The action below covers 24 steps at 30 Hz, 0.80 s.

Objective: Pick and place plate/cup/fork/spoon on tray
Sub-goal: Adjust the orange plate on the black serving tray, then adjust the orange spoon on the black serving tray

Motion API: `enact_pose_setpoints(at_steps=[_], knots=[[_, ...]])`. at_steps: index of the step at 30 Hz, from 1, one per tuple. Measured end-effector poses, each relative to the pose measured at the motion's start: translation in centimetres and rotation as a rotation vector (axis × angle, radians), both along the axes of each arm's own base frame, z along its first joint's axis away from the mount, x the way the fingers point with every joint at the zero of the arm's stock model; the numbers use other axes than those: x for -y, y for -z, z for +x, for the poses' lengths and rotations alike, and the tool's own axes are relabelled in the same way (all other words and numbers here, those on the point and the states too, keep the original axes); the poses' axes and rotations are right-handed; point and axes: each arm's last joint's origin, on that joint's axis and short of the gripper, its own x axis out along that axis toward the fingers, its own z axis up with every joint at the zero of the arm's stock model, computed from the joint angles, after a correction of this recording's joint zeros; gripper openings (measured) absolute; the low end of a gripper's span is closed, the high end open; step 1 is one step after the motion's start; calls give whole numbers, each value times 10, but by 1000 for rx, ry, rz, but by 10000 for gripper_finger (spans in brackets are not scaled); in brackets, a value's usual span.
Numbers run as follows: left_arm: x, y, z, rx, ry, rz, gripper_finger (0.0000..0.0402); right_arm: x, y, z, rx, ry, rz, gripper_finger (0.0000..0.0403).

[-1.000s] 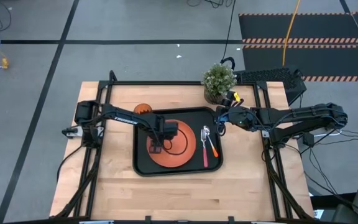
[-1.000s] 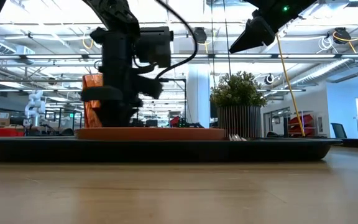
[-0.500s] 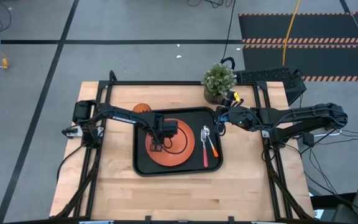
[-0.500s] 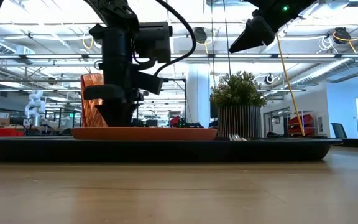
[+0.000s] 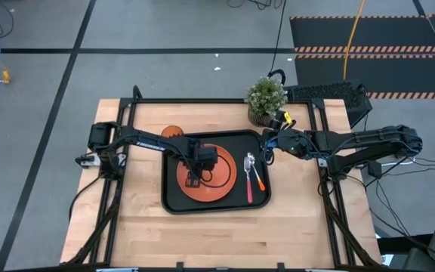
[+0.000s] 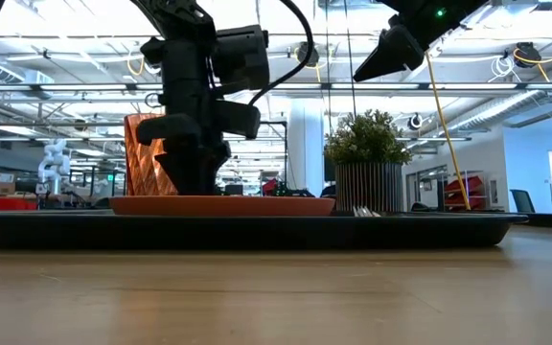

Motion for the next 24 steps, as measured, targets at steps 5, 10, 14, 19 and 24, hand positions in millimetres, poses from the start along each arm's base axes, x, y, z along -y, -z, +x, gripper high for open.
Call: enact_pose_setpoints(at_steps=[5, 10, 14, 19, 24], knots=[[-2, -1, 2, 24, 36, 63, 172, 0, 0, 0, -8, -9, -17, 157], [-2, -24, 9, 200, 86, 94, 172, 2, -8, 2, 24, 53, -117, 157], [-5, -61, 9, 401, 95, 142, 172, 3, -12, 3, 66, 84, -127, 157], [-12, -96, -1, 544, 38, 173, 172, 3, -12, 3, 72, 87, -119, 157], [-21, -112, 6, 708, 19, 225, 172, 3, -16, 4, 102, 99, -141, 157]])
